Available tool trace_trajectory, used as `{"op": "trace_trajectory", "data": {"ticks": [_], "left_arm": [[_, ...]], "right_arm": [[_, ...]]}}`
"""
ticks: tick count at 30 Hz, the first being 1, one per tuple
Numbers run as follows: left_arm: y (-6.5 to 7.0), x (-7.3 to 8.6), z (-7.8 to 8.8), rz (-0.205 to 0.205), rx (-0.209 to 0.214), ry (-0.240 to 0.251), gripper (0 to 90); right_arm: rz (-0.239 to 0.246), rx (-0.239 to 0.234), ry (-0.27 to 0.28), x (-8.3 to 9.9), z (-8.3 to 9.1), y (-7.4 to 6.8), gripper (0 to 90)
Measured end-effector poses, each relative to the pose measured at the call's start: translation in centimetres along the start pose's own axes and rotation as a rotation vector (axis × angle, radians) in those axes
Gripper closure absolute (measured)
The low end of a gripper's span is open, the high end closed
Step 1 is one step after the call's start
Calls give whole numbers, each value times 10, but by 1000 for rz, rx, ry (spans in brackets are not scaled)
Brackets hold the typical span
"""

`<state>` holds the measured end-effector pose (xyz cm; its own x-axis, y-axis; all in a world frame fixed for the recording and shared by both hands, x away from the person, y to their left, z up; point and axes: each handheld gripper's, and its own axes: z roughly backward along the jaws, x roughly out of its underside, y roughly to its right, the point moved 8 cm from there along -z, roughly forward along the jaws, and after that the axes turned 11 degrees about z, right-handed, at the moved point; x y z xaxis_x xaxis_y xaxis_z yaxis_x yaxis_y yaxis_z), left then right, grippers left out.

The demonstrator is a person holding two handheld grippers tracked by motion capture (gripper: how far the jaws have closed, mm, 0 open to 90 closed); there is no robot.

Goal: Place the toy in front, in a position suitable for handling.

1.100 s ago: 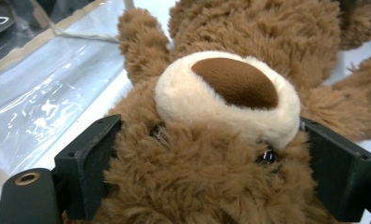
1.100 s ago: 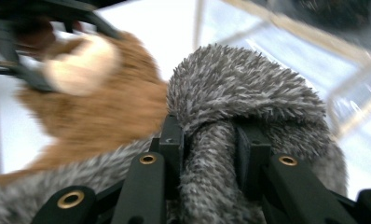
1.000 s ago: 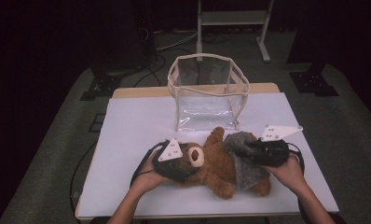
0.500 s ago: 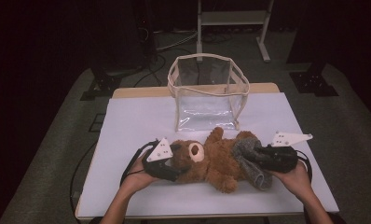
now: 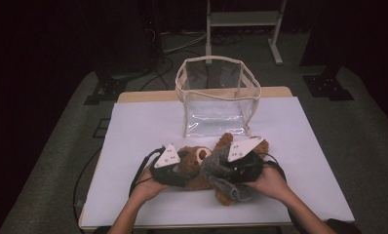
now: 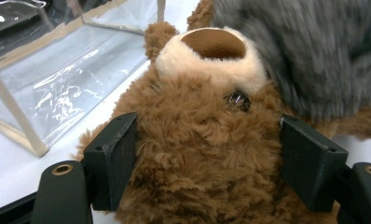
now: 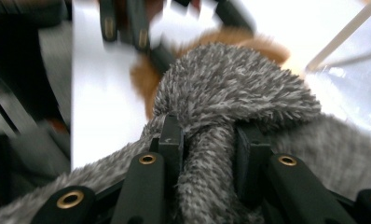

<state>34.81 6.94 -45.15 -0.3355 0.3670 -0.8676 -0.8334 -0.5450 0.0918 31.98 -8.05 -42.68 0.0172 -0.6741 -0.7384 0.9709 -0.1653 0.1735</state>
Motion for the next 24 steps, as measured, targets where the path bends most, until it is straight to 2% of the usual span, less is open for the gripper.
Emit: {"op": "trace_trajectory", "data": {"ticks": [3, 4, 7, 8, 11, 12, 15, 16, 17, 18, 21, 24], "left_arm": [[0, 0, 0, 6, 12, 1, 253], [0, 0, 0, -2, 11, -3, 253], [1, 0, 0, -5, 13, -10, 252], [1, 0, 0, -6, 16, -15, 252], [2, 0, -1, -1, 21, -15, 252], [3, 0, -1, -7, 23, -19, 252], [4, 0, -1, -9, 18, -21, 252], [4, 0, -1, -12, 15, -24, 252], [4, 0, -1, -12, 15, -24, 252], [4, 0, -1, -12, 13, -26, 252], [3, 1, 0, -7, 23, -28, 248], [5, 3, 1, -7, 40, -26, 239]], "right_arm": [[-11, -3, -5, 10, 2, -5, 680], [-36, -9, 6, 21, 10, -10, 682], [-51, -13, -3, 30, 18, -16, 682], [-52, -10, -21, 36, 27, -20, 682], [-44, -4, -37, 38, 35, -21, 682], [-46, -8, -29, 33, 39, -21, 682], [-31, -5, -16, 24, 37, -20, 681], [-14, -15, 3, 15, 31, -21, 682], [-14, -15, 3, 15, 31, -21, 682], [10, -29, 3, 9, 19, -23, 682], [36, -41, -41, 12, 8, -27, 682], [31, -22, -73, 25, 13, -28, 682]]}}
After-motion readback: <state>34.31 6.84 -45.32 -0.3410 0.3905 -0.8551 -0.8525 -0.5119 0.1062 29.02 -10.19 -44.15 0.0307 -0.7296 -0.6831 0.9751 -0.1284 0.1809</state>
